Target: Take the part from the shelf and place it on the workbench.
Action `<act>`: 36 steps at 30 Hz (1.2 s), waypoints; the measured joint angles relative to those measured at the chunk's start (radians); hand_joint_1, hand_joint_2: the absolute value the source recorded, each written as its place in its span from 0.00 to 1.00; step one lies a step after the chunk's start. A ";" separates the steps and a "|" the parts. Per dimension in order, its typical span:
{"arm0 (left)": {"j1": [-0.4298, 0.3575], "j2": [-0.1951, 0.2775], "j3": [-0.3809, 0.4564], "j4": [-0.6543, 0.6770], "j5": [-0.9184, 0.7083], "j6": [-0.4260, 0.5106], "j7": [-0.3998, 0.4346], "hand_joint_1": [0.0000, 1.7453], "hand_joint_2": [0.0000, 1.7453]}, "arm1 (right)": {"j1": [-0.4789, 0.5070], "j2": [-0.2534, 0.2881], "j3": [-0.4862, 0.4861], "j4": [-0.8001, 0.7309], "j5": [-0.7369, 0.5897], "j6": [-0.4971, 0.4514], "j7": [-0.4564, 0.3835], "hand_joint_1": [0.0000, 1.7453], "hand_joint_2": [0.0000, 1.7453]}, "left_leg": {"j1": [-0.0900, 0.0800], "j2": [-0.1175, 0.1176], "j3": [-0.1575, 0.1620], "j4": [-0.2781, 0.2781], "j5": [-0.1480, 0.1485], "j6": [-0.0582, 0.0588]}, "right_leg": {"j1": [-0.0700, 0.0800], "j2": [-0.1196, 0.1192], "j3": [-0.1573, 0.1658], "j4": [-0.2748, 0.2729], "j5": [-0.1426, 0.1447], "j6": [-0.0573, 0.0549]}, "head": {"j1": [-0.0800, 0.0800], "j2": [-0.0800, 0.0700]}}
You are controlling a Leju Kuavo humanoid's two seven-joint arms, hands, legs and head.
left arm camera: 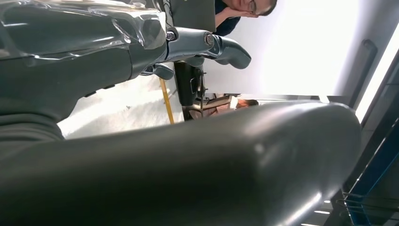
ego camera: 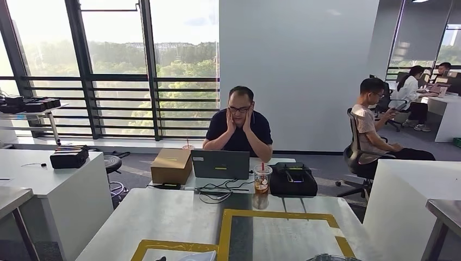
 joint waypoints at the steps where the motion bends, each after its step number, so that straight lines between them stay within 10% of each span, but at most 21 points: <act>1: 0.000 0.000 0.000 0.000 0.000 0.000 0.000 0.00 0.00 | 0.000 -0.001 0.000 0.000 0.000 0.000 0.000 0.00 0.00 | -0.002 0.000 -0.008 0.001 0.005 0.003 | 0.001 0.000 -0.030 0.073 -0.033 -0.004 | 0.001 0.000; 3: 0.001 0.000 0.000 0.000 0.001 0.000 0.001 0.00 0.00 | 0.003 -0.002 0.000 -0.001 0.000 -0.001 0.001 0.00 0.00 | -0.006 0.000 -0.020 0.004 0.012 0.005 | 0.001 0.000 -0.057 0.156 -0.060 0.000 | 0.003 0.000; 6: 0.001 0.000 0.001 0.000 0.002 -0.001 0.001 0.00 0.00 | 0.004 -0.006 0.001 -0.003 -0.002 -0.003 0.001 0.00 0.00 | -0.008 0.000 -0.031 0.013 0.016 0.002 | 0.001 -0.001 0.041 0.004 -0.011 0.017 | 0.005 0.000; 8: 0.001 -0.001 0.002 0.000 0.004 -0.003 0.001 0.00 0.00 | 0.003 -0.009 0.001 -0.005 -0.004 -0.006 0.001 0.00 0.00 | -0.012 0.000 -0.039 0.025 0.016 -0.005 | 0.003 -0.001 0.103 -0.107 0.017 0.011 | 0.005 0.000; 12: 0.000 -0.001 0.003 0.000 0.011 -0.004 -0.001 0.00 0.00 | 0.004 -0.012 0.003 -0.010 -0.010 -0.009 0.001 0.00 0.00 | -0.011 -0.001 -0.051 0.038 0.015 -0.026 | 0.003 -0.001 0.106 -0.127 0.033 -0.015 | 0.004 0.000; 18: 0.002 0.000 0.006 0.002 0.015 -0.004 -0.004 0.00 0.00 | 0.004 -0.014 0.007 -0.014 -0.013 -0.011 0.001 0.00 0.00 | 0.010 -0.004 -0.146 0.307 -0.144 -0.059 | 0.000 -0.003 0.079 -0.128 0.059 -0.031 | -0.003 0.000; 24: 0.000 0.000 0.009 0.002 0.020 -0.002 -0.012 0.00 0.00 | 0.001 -0.010 0.013 -0.015 -0.015 -0.010 0.003 0.00 0.00 | 0.001 -0.005 0.030 0.022 -0.048 -0.035 | 0.002 -0.002 0.063 -0.128 0.081 -0.010 | -0.004 0.000; 28: -0.002 0.001 0.010 0.002 0.023 -0.003 -0.016 0.00 0.00 | 0.000 -0.011 0.017 -0.016 -0.019 -0.010 0.005 0.00 0.00 | -0.003 -0.001 0.026 0.001 -0.022 -0.010 | 0.000 -0.002 0.048 -0.118 0.082 0.009 | -0.004 0.000; 33: -0.003 -0.002 0.006 0.004 0.025 -0.004 -0.016 0.00 0.00 | -0.001 -0.013 0.018 -0.016 -0.025 -0.010 0.005 0.00 0.00 | -0.001 0.002 -0.013 -0.009 0.020 0.003 | -0.001 -0.002 -0.056 0.151 -0.059 0.003 | 0.002 0.000; 36: -0.003 -0.003 0.005 0.009 0.030 -0.004 -0.016 0.00 0.00 | -0.001 -0.015 0.018 -0.016 -0.030 -0.011 0.005 0.00 0.00 | 0.000 0.002 -0.038 0.003 0.033 -0.003 | -0.003 -0.002 0.038 0.030 -0.025 0.026 | 0.005 0.000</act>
